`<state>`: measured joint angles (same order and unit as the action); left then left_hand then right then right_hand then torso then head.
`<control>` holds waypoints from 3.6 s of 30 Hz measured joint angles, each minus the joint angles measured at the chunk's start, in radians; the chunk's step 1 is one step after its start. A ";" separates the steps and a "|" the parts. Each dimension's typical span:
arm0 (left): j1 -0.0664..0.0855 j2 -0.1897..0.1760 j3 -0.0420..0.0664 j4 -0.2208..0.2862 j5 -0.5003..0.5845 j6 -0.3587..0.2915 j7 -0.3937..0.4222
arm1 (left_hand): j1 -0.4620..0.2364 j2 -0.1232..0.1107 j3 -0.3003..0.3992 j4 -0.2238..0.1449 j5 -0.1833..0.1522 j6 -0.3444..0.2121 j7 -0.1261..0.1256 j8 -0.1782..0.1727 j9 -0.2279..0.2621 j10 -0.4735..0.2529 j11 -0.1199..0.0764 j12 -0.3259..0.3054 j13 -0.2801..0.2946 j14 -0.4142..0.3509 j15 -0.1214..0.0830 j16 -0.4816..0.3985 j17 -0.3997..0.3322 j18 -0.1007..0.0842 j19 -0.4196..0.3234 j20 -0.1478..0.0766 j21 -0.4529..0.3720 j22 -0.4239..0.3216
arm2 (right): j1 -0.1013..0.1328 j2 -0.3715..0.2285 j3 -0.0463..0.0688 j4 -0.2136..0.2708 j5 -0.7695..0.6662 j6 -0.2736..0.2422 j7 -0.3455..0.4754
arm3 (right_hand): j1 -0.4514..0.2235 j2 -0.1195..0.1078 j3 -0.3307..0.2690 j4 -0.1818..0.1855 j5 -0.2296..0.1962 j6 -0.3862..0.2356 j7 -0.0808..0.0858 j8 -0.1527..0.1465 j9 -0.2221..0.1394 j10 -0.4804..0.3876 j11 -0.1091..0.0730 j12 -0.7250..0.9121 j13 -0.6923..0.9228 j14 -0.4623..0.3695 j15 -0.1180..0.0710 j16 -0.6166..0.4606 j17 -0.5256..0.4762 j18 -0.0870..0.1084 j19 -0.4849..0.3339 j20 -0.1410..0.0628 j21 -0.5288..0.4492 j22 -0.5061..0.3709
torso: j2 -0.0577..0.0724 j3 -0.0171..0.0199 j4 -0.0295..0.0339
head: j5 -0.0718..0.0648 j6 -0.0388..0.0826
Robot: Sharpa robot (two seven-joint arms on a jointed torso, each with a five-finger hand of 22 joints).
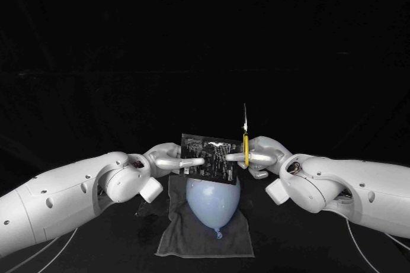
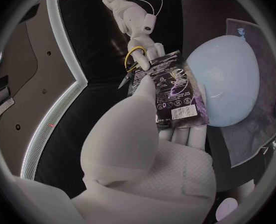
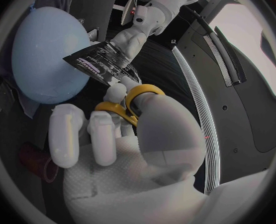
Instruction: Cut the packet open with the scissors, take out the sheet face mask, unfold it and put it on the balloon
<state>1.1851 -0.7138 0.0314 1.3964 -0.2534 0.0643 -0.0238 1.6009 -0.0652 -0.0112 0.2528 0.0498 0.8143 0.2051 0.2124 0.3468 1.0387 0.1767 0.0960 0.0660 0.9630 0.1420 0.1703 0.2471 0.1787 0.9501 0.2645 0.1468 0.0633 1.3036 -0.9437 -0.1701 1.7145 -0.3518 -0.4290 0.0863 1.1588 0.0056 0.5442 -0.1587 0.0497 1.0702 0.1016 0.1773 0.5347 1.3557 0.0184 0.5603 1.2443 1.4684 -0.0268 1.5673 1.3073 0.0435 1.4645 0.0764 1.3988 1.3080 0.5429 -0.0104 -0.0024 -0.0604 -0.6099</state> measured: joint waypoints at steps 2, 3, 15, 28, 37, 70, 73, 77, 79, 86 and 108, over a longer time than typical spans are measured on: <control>0.000 -0.001 0.000 0.000 0.023 0.000 0.006 | -0.007 -0.007 -0.013 0.006 0.000 -0.004 -0.011 -0.005 -0.002 0.000 0.000 -0.007 0.000 -0.010 0.008 -0.010 -0.004 0.000 -0.007 0.003 -0.003 0.001 | 0.000 0.000 0.000 0.000 -0.001 0.000 0.000 | 0.000 0.000 0.000 0.000 0.000 0.000 0.000 0.000 0.000 0.000 0.000 0.000 0.000 0.000 0.000 0.000 0.000 0.000 0.000 0.000 0.000 0.000 | 0.000 -0.0001 0.0005 | 0.000 0.000; 0.000 -0.001 0.000 0.000 0.032 0.000 0.009 | -0.006 -0.009 -0.022 0.010 0.000 -0.009 -0.016 -0.005 -0.004 0.000 0.000 -0.013 -0.001 -0.020 0.008 -0.018 -0.008 0.000 -0.017 0.006 -0.011 0.001 | 0.000 0.000 0.000 0.000 -0.001 0.000 0.000 | 0.000 0.000 0.000 0.000 0.000 0.000 0.000 0.000 0.000 0.000 0.000 0.000 0.000 0.000 0.000 0.000 0.000 0.000 0.000 0.000 0.000 0.000 | 0.000 -0.0001 0.0005 | 0.000 0.000; 0.000 -0.003 -0.001 -0.008 0.100 0.000 0.030 | 0.006 -0.010 -0.078 0.023 0.000 -0.038 -0.040 -0.023 -0.014 -0.055 -0.025 -0.030 -0.003 -0.066 0.033 -0.061 -0.031 -0.001 -0.113 0.025 -0.070 0.001 | 0.000 -0.007 0.000 0.023 -0.004 -0.002 0.002 | 0.000 0.000 0.001 -0.001 0.000 0.001 -0.001 0.002 -0.001 0.002 0.002 0.000 0.000 0.000 0.000 -0.001 0.001 0.000 0.000 0.000 0.000 -0.001 | 0.000 0.0004 -0.0001 | 0.003 0.001; 0.000 -0.014 -0.004 -0.016 0.133 -0.016 0.043 | 0.025 -0.002 -0.098 0.021 0.000 -0.037 -0.026 -0.023 -0.016 -0.064 -0.010 -0.030 -0.002 -0.095 0.019 -0.085 -0.041 -0.001 -0.144 0.023 -0.070 0.001 | 0.001 -0.014 0.007 0.043 -0.001 -0.029 0.023 | 0.000 0.000 0.004 -0.001 0.000 0.003 -0.003 0.004 0.001 0.002 0.002 0.000 0.000 -0.004 -0.004 -0.004 0.000 -0.001 -0.001 0.000 0.013 0.000 | -0.001 0.0009 0.0005 | 0.008 0.009; 0.000 -0.017 -0.009 -0.015 0.149 -0.009 0.055 | 0.032 -0.002 -0.113 0.022 0.000 -0.052 -0.019 -0.027 -0.020 -0.097 -0.010 -0.030 -0.002 -0.098 0.015 -0.089 -0.044 -0.002 -0.144 0.023 -0.070 0.001 | 0.001 -0.003 0.009 0.046 0.005 -0.040 0.032 | 0.000 0.000 0.005 0.000 0.000 0.000 0.000 0.004 0.001 0.002 0.002 0.000 0.000 -0.004 -0.004 0.000 0.000 -0.002 -0.001 0.000 0.013 0.000 | 0.000 -0.0004 0.0005 | 0.011 0.013; -0.001 -0.016 -0.013 -0.028 0.235 0.148 0.109 | 0.031 -0.014 -0.090 0.030 0.000 -0.076 -0.012 -0.022 -0.020 -0.139 0.036 -0.030 0.000 -0.077 0.040 -0.081 -0.054 -0.010 -0.124 0.025 -0.047 0.003 | 0.001 0.016 0.009 0.052 0.014 -0.040 0.034 | 0.000 0.000 0.007 0.001 0.000 0.002 -0.002 0.003 0.002 0.002 0.002 0.000 0.000 -0.004 -0.004 0.000 0.000 -0.007 -0.001 -0.002 0.012 0.000 | 0.000 0.0009 -0.0001 | 0.009 0.027; -0.001 -0.015 -0.014 -0.028 0.233 0.149 0.099 | 0.044 -0.006 -0.088 0.027 0.000 -0.076 -0.012 -0.021 -0.020 -0.138 0.038 -0.030 0.000 -0.076 0.040 -0.081 -0.054 -0.010 -0.112 0.027 -0.047 0.003 | 0.001 0.019 0.009 0.051 0.015 -0.041 0.034 | 0.000 0.000 0.009 -0.001 0.000 0.002 -0.002 0.003 0.002 0.002 0.002 0.000 0.000 -0.004 -0.004 0.000 0.000 -0.007 -0.001 -0.002 0.012 0.000 | 0.000 0.0010 0.0007 | 0.009 0.026; -0.001 -0.014 -0.016 -0.028 0.220 0.146 0.085 | 0.056 0.004 -0.082 0.022 0.000 -0.068 -0.010 -0.016 -0.020 -0.134 0.041 -0.030 0.000 -0.076 0.040 -0.081 -0.054 -0.010 -0.108 0.023 -0.047 0.003 | 0.001 0.020 0.010 0.051 0.015 -0.041 0.034 | 0.000 0.000 0.009 -0.001 0.000 0.002 -0.002 0.003 0.002 0.002 0.002 0.000 0.000 -0.004 -0.004 0.000 0.000 -0.007 -0.001 -0.002 0.012 0.000 | 0.000 0.0002 0.0007 | 0.007 0.025; -0.001 -0.013 -0.018 -0.028 0.210 0.144 0.078 | 0.063 0.005 -0.082 0.022 0.000 -0.068 -0.010 -0.016 -0.020 -0.134 0.041 -0.030 -0.001 -0.076 0.040 -0.081 -0.054 -0.010 -0.108 0.023 -0.047 0.003 | 0.001 0.019 0.010 0.052 0.015 -0.042 0.034 | 0.000 0.000 0.009 -0.001 0.000 0.003 -0.003 0.003 0.002 0.002 0.002 0.000 0.000 -0.004 -0.004 0.000 0.000 -0.007 -0.001 -0.002 0.016 0.000 | 0.000 -0.0004 0.0006 | 0.006 0.025; -0.001 -0.010 -0.023 -0.032 0.180 0.131 0.062 | 0.071 0.005 -0.082 0.022 0.000 -0.068 -0.010 -0.016 -0.020 -0.134 0.041 -0.030 -0.001 -0.076 0.040 -0.081 -0.055 -0.010 -0.108 0.023 -0.047 0.003 | 0.001 0.021 0.011 0.053 0.016 -0.043 0.035 | 0.000 0.000 0.010 -0.001 0.000 0.000 0.000 0.002 0.002 0.002 0.002 0.000 0.000 -0.004 -0.004 -0.001 0.001 -0.007 -0.002 -0.002 0.017 -0.001 | 0.000 -0.0003 0.0000 | 0.006 0.024; -0.001 -0.003 -0.028 -0.031 0.202 0.108 0.068 | 0.200 0.145 0.016 0.032 0.000 0.084 -0.003 0.045 -0.016 -0.001 -0.013 -0.015 -0.001 0.031 -0.006 -0.040 -0.040 0.000 0.010 -0.015 -0.009 0.008 | 0.001 0.050 0.012 0.022 0.021 -0.045 0.035 | 0.000 0.000 0.011 -0.002 0.000 0.000 0.000 0.002 0.003 0.003 0.003 0.000 0.000 -0.004 -0.004 0.000 0.000 -0.007 -0.002 -0.001 0.016 0.000 | 0.000 -0.0006 0.0006 | 0.008 0.031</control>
<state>1.1842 -0.7172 0.0037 1.3650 -0.0511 0.1725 0.0440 1.8007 0.0795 0.0046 0.2846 0.0497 0.8978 0.2019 0.2579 0.3310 1.0380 0.1642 0.0812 0.0647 0.9940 0.1358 0.1308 0.2067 0.1788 0.9596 0.2499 0.1382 0.0710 1.3042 -0.8941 -0.1585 1.7368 -0.3304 -0.4743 0.1211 1.1588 0.0056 0.5553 -0.1611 0.0498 1.0707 0.1012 0.1793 0.5376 1.3589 0.0216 0.5603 1.2443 1.4647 -0.0305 1.5673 1.3073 0.0366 1.4620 0.0752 1.4151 1.3081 0.5425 -0.0109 -0.0018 -0.0522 -0.5790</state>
